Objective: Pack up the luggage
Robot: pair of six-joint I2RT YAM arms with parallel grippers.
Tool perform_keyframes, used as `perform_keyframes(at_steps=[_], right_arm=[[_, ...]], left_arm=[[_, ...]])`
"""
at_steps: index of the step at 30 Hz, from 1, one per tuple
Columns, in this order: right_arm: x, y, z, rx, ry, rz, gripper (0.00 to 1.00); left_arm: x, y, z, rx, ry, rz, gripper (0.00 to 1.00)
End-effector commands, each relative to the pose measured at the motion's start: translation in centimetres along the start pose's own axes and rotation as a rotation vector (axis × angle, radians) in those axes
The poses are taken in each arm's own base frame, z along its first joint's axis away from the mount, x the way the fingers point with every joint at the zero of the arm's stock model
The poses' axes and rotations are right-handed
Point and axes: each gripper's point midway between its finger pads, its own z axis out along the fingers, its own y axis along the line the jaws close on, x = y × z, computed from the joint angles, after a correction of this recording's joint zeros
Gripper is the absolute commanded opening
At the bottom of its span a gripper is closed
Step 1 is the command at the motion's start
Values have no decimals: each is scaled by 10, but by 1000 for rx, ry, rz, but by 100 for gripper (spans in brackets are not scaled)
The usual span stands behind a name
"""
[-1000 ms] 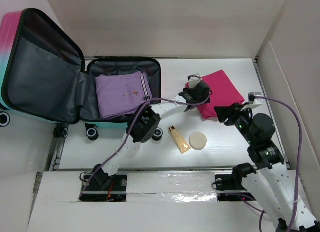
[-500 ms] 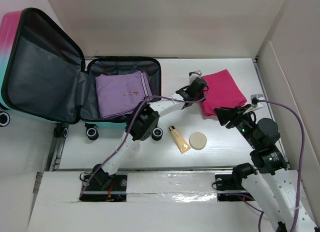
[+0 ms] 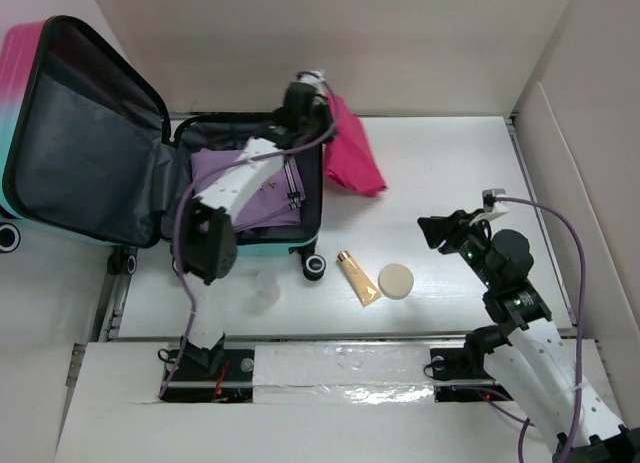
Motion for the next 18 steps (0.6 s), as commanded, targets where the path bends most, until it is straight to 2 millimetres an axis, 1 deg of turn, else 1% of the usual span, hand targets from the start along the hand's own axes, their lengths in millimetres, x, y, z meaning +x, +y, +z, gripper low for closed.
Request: perform_keyframes(at_steps=[1,2,3,4,5,6,7,8,9,10,11,13,14,16,17,18], right_arm=[[-17,-1,4,-8,-101,-31,47],[-13,-4,5,-1,-98,-29,48],[-11,-4,5,0,-92,-28,48],[-9,-6,5,7,-83,-30,48],[-6,-8,4,12,-72,-28,48],[-4,-10,5,16,-74,-29,48],[-4,-10,5,16,-74,-29,48],[-5,-9,5,11,-78,-35,48],[-4,-8,5,6,-74,-35,48],[-5,-7,5,2,-73,-37,48],[-4,-7,5,2,-68,-38,48],[-1,-7,5,-2,-56,-37,48],[0,-6,4,-4,-55,-38,48],[0,-5,4,-14,-50,-43,49],[0,-5,4,-14,-51,-45,49],[0,-5,3,-11,-51,-44,49]], left_arm=[[-55,44,-73,-31,-145,16,0],[-69,49,-98,-22,-193,1,0],[-77,77,-110,-56,-224,-33,0],[-56,98,-112,-89,-185,-68,0],[-61,107,-131,-111,-217,-78,0],[-50,163,-156,-238,-233,-143,0],[-50,163,-156,-239,-234,-144,0],[-33,177,-162,-260,-213,-174,0],[-25,190,-166,-285,-209,-197,0],[-22,211,-172,-321,-220,-222,0],[-4,227,-172,-354,-192,-249,0],[9,249,-175,-404,-174,-281,0],[20,267,-178,-451,-160,-305,0],[29,277,-178,-484,-142,-320,0],[30,288,-182,-533,-148,-326,0],[31,292,-184,-560,-145,-325,0]])
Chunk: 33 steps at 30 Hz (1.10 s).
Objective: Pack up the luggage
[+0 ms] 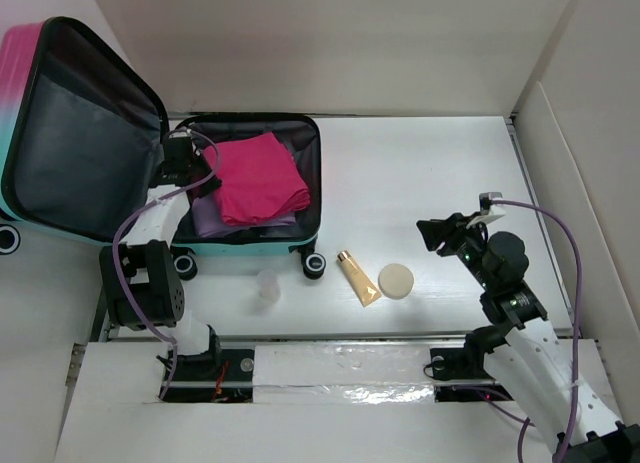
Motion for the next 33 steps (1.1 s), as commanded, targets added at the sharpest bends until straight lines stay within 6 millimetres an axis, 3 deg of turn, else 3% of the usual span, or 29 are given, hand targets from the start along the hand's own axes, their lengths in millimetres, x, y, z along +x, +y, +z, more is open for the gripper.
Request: perform_keyframes(at_steps=[1,2,3,6,8,10,11,12,14,16,17,19,20,21,22,23,24,26,27,29,33], right_arm=[[-15,7,-1,-33,-56,-29,49],[-14,7,-1,-34,-56,-29,49],[-14,8,-1,-37,-56,-30,49],[-12,8,1,-43,-43,-30,48],[-6,9,4,-53,-19,-32,37],[-3,14,7,-90,0,-42,16],[3,12,11,-89,30,-40,9],[6,14,13,-104,47,-46,2],[12,19,17,-122,77,-51,0],[23,22,25,-127,114,-68,0],[29,37,27,-168,135,-82,0],[43,41,36,-148,180,-123,0],[49,63,37,-198,202,-146,0],[62,61,43,-166,246,-182,2],[69,68,45,-170,269,-202,5],[74,75,47,-175,286,-220,9],[80,95,46,-214,306,-242,21],[94,98,52,-172,334,-265,36],[98,109,49,-186,345,-267,50],[107,112,51,-169,349,-267,61],[128,158,50,-297,367,-229,77]], left_arm=[[-37,6,-7,-55,-140,10,0],[-40,16,-7,-110,-158,7,0],[-39,21,-6,-138,-156,6,8],[-36,33,-4,-204,-134,7,60],[-41,29,-12,-195,-152,-6,68],[-46,11,-23,-147,-184,4,70],[-57,0,-39,-118,-234,6,70],[-62,-8,-49,-102,-262,13,71],[-67,-34,-68,-14,-302,29,70],[-75,-63,-103,114,-369,33,66],[-66,-84,-123,208,-380,58,64],[-54,-112,-145,332,-387,91,57],[-44,-124,-165,408,-392,113,53],[-32,-138,-175,474,-381,142,40],[-27,-144,-184,517,-387,156,34],[-14,-148,-197,586,-368,172,29],[-9,-149,-203,619,-360,180,20],[9,-147,-219,684,-347,201,10],[14,-146,-225,703,-347,212,2],[27,-136,-240,724,-370,239,0],[33,-117,-265,698,-485,248,4]])
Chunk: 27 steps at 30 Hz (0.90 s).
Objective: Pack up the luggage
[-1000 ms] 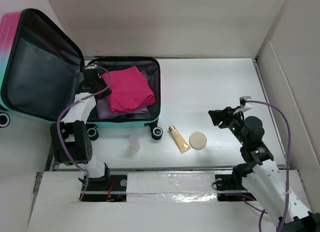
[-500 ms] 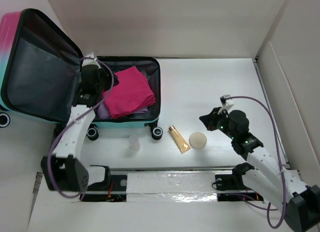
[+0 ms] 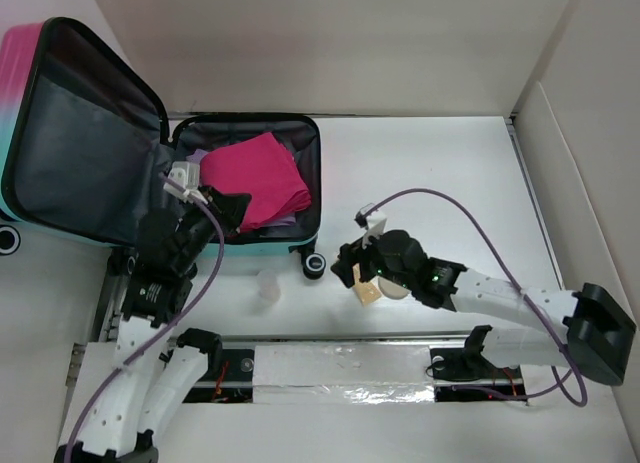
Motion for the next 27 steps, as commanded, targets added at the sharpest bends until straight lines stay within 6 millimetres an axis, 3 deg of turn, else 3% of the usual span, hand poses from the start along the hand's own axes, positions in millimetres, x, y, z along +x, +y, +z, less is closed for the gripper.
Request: perform_keyframes(at_steps=[1,2,3,4,5,6,9,10,12,13,14,17,23,27], right_arm=[[-35,53,13,-88,-105,-3,80],[-37,66,17,-105,-105,-11,83],[-27,74,31,-101,-69,-39,88],[-29,81,37,-93,-72,-52,91],[-44,103,41,-126,-96,-57,93],[-36,104,58,-111,-73,-66,96],[-52,128,84,-140,-93,-75,98],[-34,128,104,-130,-36,-99,98],[-43,138,121,-122,-17,-114,99],[-26,135,136,-106,27,-132,99],[-34,139,142,-98,25,-142,99],[-14,137,158,-60,85,-170,98],[5,145,156,-41,114,-204,95],[23,135,151,32,157,-236,93]], left_arm=[[-17,-14,-28,37,-125,66,9],[-22,-13,-38,24,-180,70,17],[-26,-16,-43,27,-206,71,32],[-29,-16,-47,24,-228,71,38],[-36,-16,-55,10,-263,69,43],[-38,-18,-58,13,-271,67,47],[-36,-20,-66,11,-273,69,49],[-33,-19,-67,3,-263,75,49],[-35,-13,-71,-29,-281,73,49],[-35,-14,-72,-27,-280,73,49],[-37,-14,-75,-26,-291,74,49],[-41,-16,-81,-22,-313,75,49],[-41,-19,-85,-2,-323,75,49],[-40,-20,-84,0,-320,74,49]])
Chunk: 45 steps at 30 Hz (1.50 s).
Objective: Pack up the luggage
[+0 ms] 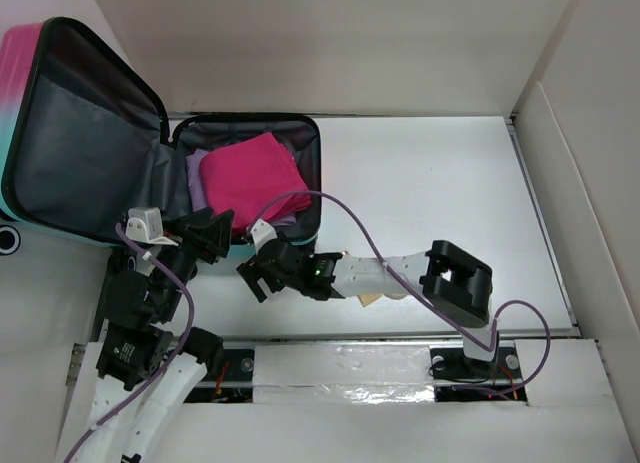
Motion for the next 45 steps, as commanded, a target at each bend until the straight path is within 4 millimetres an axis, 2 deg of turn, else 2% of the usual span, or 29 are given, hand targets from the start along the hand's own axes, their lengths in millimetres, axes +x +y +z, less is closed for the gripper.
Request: perform_keyframes(at_steps=[1,5,6,10,13,17,19,20,21,22,23,24,25,26,28,30,31,32,33,34,35,36,37,38,39,41,42,43,45], right_arm=[[-7,3,-7,66,-24,-24,92],[6,1,-1,99,7,-28,77],[6,5,-2,97,8,-29,64],[-10,5,-11,105,-28,-6,44],[-52,18,-39,26,-129,31,43],[-139,26,-71,-148,-356,88,43],[-162,24,-57,-184,-389,105,43],[-205,18,-61,-181,-469,128,43],[-218,13,-55,-169,-484,137,43],[-219,8,-31,-152,-478,160,48],[-234,5,-28,-156,-514,191,60],[-266,-7,-31,-174,-599,234,71],[-256,-3,-6,-240,-559,276,94],[-258,-5,2,-276,-540,294,100],[-247,-13,14,-345,-439,319,100],[-247,-26,0,-316,-481,334,100],[-200,-42,13,-241,-413,343,100],[-215,-52,-22,-226,-476,344,100],[-209,-60,-34,-195,-502,346,91],[-163,-79,-30,-103,-435,339,80],[-150,-88,-41,-67,-426,328,63],[-154,-95,-72,-38,-456,325,45],[-136,-109,-81,45,-440,316,18],[-92,-115,-81,94,-361,299,9],[-78,-126,-98,146,-335,298,7],[-38,-141,-106,237,-259,318,17],[2,-149,-107,277,-157,297,25],[16,-148,-110,283,-123,286,47],[53,-157,-114,352,-22,260,64]], left_arm=[[-14,-6,-2,22,-47,7,49],[-13,-6,-2,25,-46,6,49],[-13,-6,-2,25,-46,6,49],[-12,-6,-2,24,-43,5,49],[-14,-5,-2,17,-48,3,49],[-18,-2,-4,-4,-61,2,49],[-23,2,-7,-29,-79,0,49],[-26,7,-9,-59,-95,-1,49],[-28,9,-11,-68,-106,-6,49],[-30,10,-12,-73,-114,-8,49],[-31,11,-13,-82,-121,-9,49],[-31,12,-13,-85,-122,-9,48],[-30,12,-13,-87,-120,-10,48],[-30,13,-13,-89,-120,-9,49],[-30,13,-13,-91,-119,-9,49],[-29,11,-13,-81,-115,-10,49],[-29,10,-12,-75,-116,-10,49],[-28,8,-12,-64,-112,-9,49],[-28,7,-12,-58,-109,-8,49],[-29,7,-12,-56,-111,-8,49],[-26,4,-11,-42,-102,-9,49],[-26,5,-10,-43,-99,-6,49],[-24,3,-10,-34,-92,-9,49],[-24,2,-10,-29,-90,-9,49],[-22,2,-8,-29,-85,-8,49],[-23,-1,-9,-14,-85,-8,49],[-23,-1,-9,-12,-86,-8,49],[-22,-1,-8,-10,-83,-10,49],[-20,-2,-7,-8,-76,-9,49]])
